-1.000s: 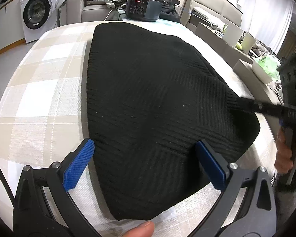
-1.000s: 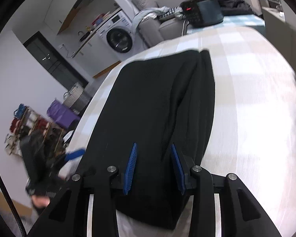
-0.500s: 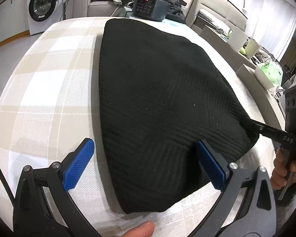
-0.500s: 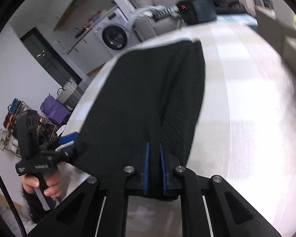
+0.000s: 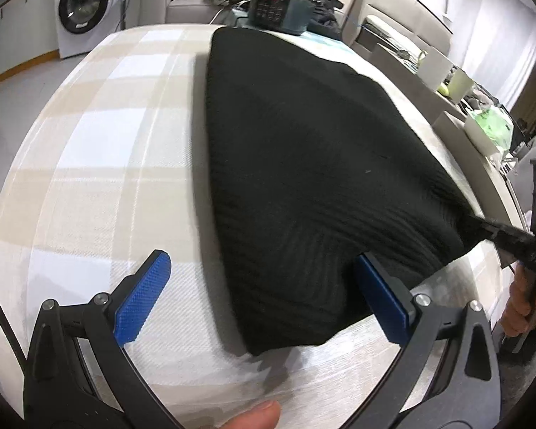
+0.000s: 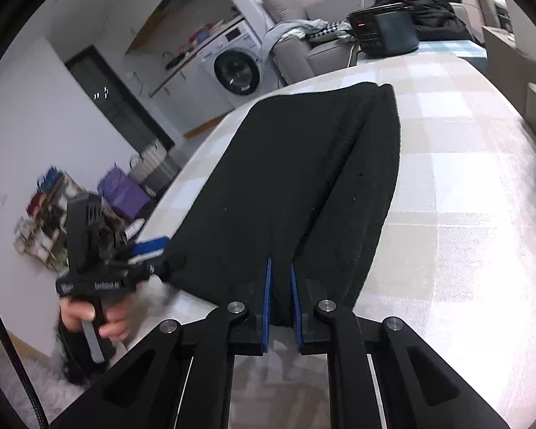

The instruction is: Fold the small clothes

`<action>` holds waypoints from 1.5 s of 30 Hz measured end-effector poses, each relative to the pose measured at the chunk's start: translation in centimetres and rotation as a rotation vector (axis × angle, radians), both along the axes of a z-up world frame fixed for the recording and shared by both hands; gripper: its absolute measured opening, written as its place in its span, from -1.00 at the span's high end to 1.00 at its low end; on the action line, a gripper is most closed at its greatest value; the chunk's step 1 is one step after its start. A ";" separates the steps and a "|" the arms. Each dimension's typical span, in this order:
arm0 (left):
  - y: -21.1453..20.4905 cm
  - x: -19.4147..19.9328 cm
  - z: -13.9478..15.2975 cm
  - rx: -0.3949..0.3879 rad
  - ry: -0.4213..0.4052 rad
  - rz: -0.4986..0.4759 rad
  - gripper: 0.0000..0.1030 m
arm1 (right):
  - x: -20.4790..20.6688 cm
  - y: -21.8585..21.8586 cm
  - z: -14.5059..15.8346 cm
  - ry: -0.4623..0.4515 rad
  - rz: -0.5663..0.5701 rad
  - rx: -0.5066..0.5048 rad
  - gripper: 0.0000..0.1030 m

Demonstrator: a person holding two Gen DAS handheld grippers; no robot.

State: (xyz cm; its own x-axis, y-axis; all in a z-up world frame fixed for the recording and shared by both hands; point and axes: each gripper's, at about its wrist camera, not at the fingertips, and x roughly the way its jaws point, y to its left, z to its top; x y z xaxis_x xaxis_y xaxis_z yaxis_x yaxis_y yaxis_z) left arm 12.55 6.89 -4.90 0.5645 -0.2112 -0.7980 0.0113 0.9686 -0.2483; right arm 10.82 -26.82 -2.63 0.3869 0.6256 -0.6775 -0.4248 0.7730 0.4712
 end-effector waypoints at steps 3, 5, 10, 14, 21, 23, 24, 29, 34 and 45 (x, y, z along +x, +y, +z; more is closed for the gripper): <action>0.9 -0.3 -0.2 -0.014 0.003 0.017 -0.97 | 0.0 -0.3 -1.4 0.046 -0.023 -0.020 0.79; 1.2 -0.5 0.2 -0.013 -0.003 0.026 -0.97 | -0.1 -0.9 -1.1 0.050 -0.041 0.032 0.71; 0.3 -0.4 1.3 0.018 -0.043 0.025 -0.93 | 1.8 -1.5 -0.7 0.033 -0.078 0.080 0.48; -0.7 -0.1 1.3 0.011 -0.026 -0.009 -0.50 | 1.6 -0.9 -1.3 0.011 -0.104 -0.021 0.30; -2.1 -0.1 0.9 0.058 -0.041 -0.051 0.14 | 0.3 1.7 -1.1 -0.067 -0.131 -0.218 0.23; -2.1 0.0 0.8 0.069 -0.037 -0.051 0.24 | 0.4 1.6 -1.4 -0.056 -0.136 -0.216 0.23; -2.1 0.0 0.8 0.069 -0.037 -0.051 0.26 | 0.3 1.9 -1.6 -0.055 -0.138 -0.216 0.23; -1.8 -0.2 0.6 0.085 -0.044 -0.059 0.26 | 0.1 2.1 -1.9 -0.055 -0.128 -0.231 0.23; -1.5 0.0 0.9 0.061 -0.034 -0.037 0.26 | 0.4 1.3 -1.4 -0.039 -0.142 -0.184 0.23; -1.1 3.7 1.5 0.040 -0.034 -0.003 0.26 | 6.5 0.1 0.2 0.009 -0.212 0.077 0.23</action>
